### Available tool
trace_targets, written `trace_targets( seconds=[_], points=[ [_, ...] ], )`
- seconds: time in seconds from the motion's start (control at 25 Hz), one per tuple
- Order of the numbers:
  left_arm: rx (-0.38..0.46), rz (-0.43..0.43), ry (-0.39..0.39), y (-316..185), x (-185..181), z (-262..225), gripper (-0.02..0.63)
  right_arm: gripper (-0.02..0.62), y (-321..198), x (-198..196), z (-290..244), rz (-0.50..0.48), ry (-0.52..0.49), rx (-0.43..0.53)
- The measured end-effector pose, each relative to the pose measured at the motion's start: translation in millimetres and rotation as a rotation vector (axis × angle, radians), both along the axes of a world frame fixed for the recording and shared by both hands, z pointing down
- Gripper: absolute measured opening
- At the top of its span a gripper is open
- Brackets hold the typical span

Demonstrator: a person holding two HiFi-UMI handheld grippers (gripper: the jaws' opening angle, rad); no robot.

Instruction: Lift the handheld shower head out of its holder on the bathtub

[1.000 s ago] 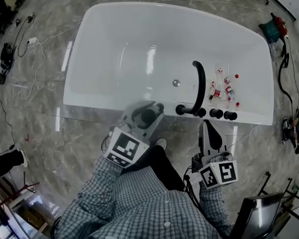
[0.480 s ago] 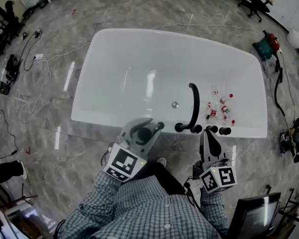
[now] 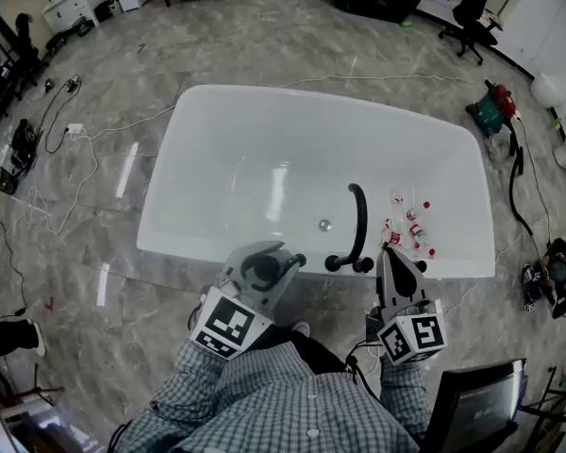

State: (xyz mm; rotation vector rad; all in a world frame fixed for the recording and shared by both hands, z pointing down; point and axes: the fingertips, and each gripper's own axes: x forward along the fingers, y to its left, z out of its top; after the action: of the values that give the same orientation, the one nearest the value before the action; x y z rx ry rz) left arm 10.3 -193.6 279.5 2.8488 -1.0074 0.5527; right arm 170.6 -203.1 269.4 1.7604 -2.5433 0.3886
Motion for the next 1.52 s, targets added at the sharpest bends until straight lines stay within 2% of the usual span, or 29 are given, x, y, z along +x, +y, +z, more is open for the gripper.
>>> trace_targets(
  seconds=[0.44, 0.8, 1.52],
  points=[
    [0.04, -0.012, 0.003, 1.0, -5.2, -34.2, 0.124, 0.015, -14.0, 6.8, -41.8, -0.004, 0.03, 0.102],
    [0.061, -0.006, 0.045, 2.2, -6.4, -56.7, 0.124, 0.015, -17.6, 19.7, -66.6, 0.016, 0.048, 0.166],
    [0.067, 0.012, 0.048, -3.1, -8.9, -55.0, 0.124, 0.015, -18.0, 19.7, -60.3, 0.037, 0.076, 0.166]
  ],
)
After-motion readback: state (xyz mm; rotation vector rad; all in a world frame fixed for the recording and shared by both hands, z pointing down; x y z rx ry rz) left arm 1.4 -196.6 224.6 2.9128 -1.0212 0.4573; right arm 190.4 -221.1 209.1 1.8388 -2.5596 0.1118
